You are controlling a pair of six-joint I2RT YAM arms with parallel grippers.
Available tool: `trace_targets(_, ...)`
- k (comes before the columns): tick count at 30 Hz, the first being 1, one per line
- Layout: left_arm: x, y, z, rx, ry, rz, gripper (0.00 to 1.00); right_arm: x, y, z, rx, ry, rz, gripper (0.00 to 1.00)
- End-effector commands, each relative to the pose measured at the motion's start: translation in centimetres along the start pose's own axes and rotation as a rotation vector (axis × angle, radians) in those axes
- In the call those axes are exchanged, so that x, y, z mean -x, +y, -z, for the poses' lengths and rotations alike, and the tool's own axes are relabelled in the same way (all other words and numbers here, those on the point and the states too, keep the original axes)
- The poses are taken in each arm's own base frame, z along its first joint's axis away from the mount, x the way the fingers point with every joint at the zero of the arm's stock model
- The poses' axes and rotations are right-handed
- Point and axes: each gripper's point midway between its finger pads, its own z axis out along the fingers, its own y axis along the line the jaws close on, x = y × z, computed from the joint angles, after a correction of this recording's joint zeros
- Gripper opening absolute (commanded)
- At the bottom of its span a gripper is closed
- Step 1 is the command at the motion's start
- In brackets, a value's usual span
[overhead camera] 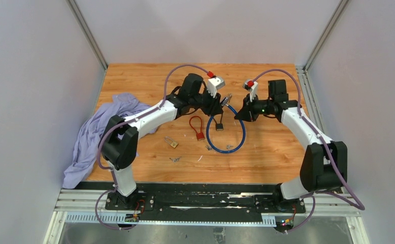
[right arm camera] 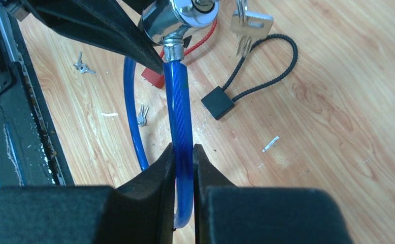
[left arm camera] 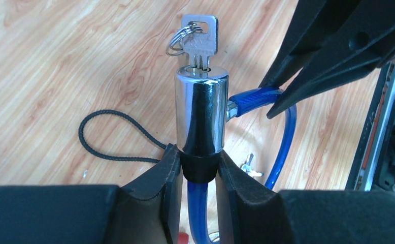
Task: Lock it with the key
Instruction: Lock the lock.
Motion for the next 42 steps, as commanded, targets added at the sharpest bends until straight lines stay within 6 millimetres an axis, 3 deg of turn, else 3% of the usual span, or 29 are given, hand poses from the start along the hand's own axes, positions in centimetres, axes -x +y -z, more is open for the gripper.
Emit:
trace_targets(1,1.8,-6.1,2.4,-0.234,-0.026,-0.192,0.0,5.4,1.3,0.6,-0.012,-0.119,0.278,0.01)
trace_targets(7,3.2,-6.0,4.2,-0.191,-0.033,-0.329,0.0,8.6,1.2,2.0,-0.084,-0.195,0.421,0.01)
trace_targets(12,3.2,-5.5,4.7,-0.164,-0.025,-0.406,0.0,9.6,0.0,2.1,-0.145,-0.211,0.5,0.01)
trace_targets(16,2.7,-4.6,4.7,-0.125,-0.015,-0.466,0.0,9.5,-1.8,1.5,-0.202,-0.229,0.528,0.01)
trace_targets(21,1.3,-3.9,4.5,-0.104,0.009,-0.506,0.0,9.1,-2.3,1.0,-0.207,-0.235,0.544,0.01)
trace_targets(30,-0.6,-5.2,4.5,-0.157,0.039,-0.567,0.0,6.5,-2.1,0.4,-0.197,-0.224,0.549,0.02)
trace_targets(36,-0.9,-5.9,4.8,-0.172,0.049,-0.589,0.0,5.2,-2.0,0.3,-0.193,-0.195,0.505,0.13)
trace_targets(42,-0.9,-5.7,5.2,-0.136,0.057,-0.609,0.0,5.3,-1.5,0.7,-0.185,-0.176,0.448,0.3)
